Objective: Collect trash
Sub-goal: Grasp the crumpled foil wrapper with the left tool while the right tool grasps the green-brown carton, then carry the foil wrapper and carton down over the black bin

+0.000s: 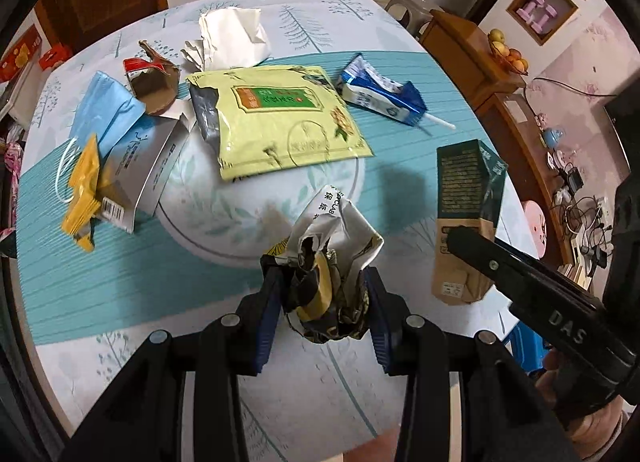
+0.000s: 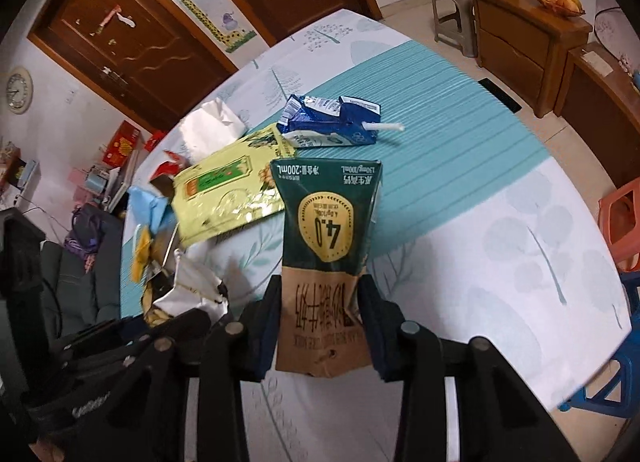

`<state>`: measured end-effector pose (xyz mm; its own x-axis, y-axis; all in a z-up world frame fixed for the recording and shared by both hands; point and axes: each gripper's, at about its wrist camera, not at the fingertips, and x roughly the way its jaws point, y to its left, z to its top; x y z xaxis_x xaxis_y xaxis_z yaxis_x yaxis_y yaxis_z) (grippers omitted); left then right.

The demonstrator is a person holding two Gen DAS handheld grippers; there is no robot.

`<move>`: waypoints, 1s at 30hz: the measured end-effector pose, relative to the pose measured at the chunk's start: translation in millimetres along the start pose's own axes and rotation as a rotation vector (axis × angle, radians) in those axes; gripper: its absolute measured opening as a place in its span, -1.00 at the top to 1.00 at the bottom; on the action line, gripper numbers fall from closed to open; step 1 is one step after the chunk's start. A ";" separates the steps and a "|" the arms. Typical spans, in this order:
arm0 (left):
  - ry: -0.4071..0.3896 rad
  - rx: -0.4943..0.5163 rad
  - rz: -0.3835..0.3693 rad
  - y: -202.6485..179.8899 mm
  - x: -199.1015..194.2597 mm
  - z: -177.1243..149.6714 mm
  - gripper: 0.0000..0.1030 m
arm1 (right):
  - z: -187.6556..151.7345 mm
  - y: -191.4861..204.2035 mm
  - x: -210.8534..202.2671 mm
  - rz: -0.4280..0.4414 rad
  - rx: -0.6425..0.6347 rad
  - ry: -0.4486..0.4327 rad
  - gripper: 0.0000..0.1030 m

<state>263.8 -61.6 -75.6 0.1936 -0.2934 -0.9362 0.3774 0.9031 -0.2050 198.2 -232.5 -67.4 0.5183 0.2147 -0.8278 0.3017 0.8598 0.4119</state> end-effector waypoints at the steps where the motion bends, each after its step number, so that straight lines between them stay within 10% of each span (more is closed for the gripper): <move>1: -0.004 0.003 0.003 -3.1 -3.2 -2.8 0.26 | -4.1 -1.0 -6.2 0.007 -0.003 -0.003 0.28; 30: -0.166 -0.093 0.063 -140.2 -101.1 -195.7 0.26 | -139.9 -78.6 -164.7 0.116 -0.323 0.057 0.28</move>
<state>14.1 -97.2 -8.1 0.3641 -0.2764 -0.8894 0.2758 0.9441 -0.1805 -22.8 -270.7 -16.7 0.4859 0.3374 -0.8062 -0.0303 0.9284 0.3703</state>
